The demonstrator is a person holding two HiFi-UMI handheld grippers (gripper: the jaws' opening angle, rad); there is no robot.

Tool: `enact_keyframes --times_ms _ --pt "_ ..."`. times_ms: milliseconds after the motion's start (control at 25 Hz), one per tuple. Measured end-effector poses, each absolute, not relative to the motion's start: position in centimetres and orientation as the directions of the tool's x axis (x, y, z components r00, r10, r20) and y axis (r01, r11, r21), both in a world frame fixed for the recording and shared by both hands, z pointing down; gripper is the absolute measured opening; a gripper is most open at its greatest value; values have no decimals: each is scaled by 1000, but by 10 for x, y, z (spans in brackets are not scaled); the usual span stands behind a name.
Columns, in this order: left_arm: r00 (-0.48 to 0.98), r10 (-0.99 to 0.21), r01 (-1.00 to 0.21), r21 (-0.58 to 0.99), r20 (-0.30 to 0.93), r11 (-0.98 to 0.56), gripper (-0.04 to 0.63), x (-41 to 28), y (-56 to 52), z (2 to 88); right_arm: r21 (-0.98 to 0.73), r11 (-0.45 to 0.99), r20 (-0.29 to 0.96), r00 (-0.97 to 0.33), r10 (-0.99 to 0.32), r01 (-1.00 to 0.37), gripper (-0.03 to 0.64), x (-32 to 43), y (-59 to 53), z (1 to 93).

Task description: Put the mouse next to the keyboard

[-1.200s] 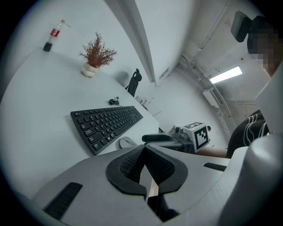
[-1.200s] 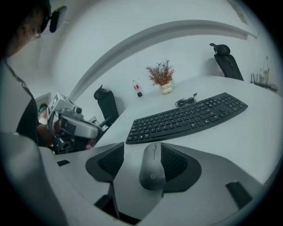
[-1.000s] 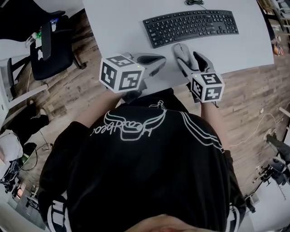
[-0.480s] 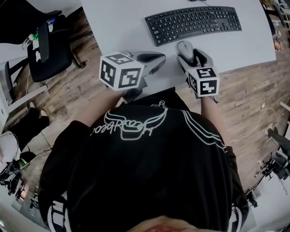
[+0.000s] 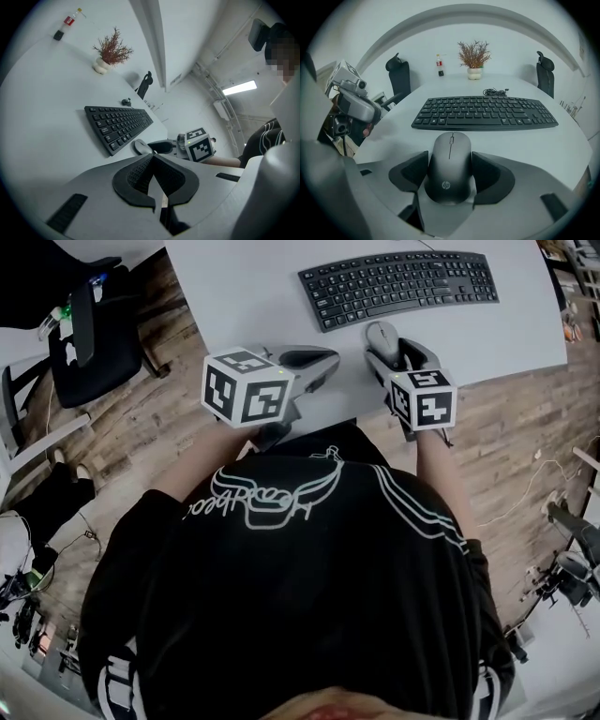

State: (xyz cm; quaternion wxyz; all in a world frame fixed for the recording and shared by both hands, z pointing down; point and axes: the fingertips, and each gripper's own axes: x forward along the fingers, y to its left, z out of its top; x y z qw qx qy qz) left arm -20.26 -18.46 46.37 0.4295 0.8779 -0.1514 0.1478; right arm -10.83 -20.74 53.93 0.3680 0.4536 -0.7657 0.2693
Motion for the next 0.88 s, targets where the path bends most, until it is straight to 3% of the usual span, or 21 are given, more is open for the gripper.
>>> enact_keyframes --times_ms 320,880 --pt "913 -134 -388 715 386 -581 6 -205 -185 467 -83 456 845 -306 -440 -886 264 -110 -207 544" --pt "919 -149 -383 734 366 -561 6 -207 -188 460 -93 418 830 -302 -470 -904 262 -106 -209 542"
